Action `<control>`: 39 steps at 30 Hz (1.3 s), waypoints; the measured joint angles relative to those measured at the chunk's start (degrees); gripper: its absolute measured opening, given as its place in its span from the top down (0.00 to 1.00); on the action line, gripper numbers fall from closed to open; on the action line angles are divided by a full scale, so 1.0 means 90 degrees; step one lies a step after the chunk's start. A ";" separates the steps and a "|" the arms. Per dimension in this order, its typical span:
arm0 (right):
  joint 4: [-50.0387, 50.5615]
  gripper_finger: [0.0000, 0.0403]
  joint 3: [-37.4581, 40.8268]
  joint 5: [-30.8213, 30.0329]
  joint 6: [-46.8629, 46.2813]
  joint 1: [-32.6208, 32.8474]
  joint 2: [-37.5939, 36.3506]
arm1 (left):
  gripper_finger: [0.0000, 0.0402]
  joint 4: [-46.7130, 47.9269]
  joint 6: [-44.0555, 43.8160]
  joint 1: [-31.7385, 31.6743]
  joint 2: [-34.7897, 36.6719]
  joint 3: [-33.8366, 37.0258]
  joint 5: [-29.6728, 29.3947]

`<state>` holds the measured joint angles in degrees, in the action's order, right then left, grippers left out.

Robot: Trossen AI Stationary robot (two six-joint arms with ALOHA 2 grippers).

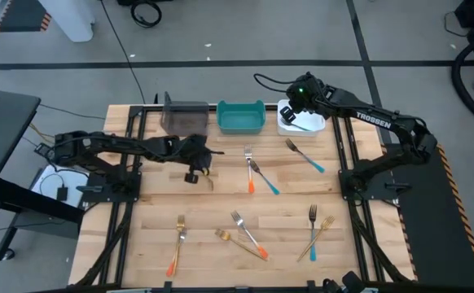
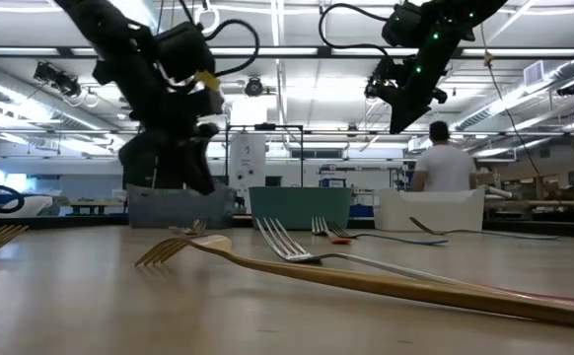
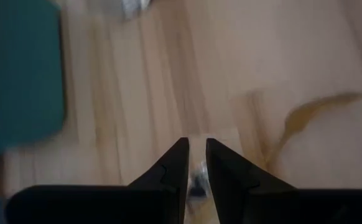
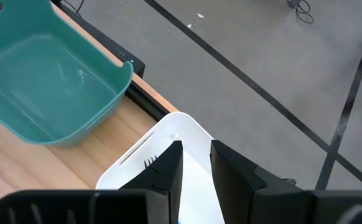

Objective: Sort silverware by color (type)
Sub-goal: Put the gold fork into the black bin

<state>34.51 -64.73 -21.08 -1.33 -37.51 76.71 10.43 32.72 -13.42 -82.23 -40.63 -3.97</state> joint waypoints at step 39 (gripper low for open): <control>0.0552 0.77 0.0000 0.0022 -0.0586 -0.0086 0.0000 | 0.68 0.0592 0.1111 0.0866 -0.0452 -0.0200 0.0515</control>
<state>39.48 -64.73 -20.88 -6.61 -38.28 76.71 15.76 42.72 -5.63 -86.29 -42.44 0.67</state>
